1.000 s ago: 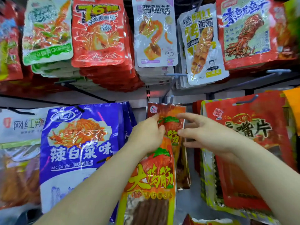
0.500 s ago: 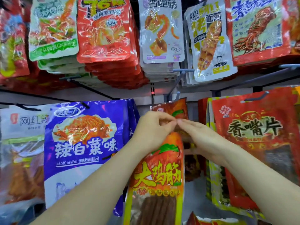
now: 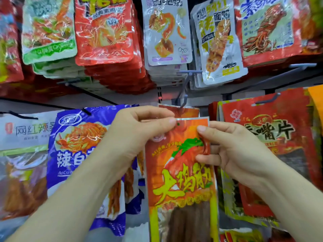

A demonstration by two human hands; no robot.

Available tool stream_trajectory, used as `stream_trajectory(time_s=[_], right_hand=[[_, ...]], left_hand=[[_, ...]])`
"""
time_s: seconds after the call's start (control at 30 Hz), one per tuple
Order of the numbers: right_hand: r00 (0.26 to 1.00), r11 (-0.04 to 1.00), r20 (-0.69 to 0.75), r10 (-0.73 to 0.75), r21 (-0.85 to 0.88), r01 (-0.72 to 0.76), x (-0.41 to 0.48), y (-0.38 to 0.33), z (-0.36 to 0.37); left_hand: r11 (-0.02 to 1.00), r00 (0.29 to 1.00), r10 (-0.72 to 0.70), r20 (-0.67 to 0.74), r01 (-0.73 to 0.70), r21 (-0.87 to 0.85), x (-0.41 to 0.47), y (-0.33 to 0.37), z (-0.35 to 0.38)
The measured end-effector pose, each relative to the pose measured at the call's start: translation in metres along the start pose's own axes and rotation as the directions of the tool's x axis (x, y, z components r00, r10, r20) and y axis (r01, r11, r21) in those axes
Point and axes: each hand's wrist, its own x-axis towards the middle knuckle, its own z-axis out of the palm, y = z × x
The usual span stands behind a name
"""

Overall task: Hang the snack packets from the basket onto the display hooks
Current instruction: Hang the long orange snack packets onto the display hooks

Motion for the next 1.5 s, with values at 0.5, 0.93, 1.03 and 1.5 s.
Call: stream_trajectory(time_s=[0.5,0.93,1.03,1.5], right_hand=[[0.851,0.808,-0.14,-0.506,-0.424,0.41,0.017,-0.018,0.008],[0.883,0.894,-0.261,-0.39,-0.338,0.295,0.032,-0.017,0.012],[0.915,0.911,-0.234,-0.328,-0.336,0.241,0.034,-0.018,0.007],[0.968,0.505,0.041,-0.247,-0.847,0.165,0.014,0.01,-0.034]], left_hand=[[0.998,0.975,0.057,-0.213,-0.054,0.017,0.032,0.008,0.029],[0.998,0.995,0.02,-0.101,-0.014,0.063,0.052,-0.005,0.022],[0.998,0.993,0.017,-0.117,-0.01,0.058,0.053,-0.008,0.024],[0.773,0.994,0.106,0.03,-0.101,0.627,-0.027,-0.066,0.027]])
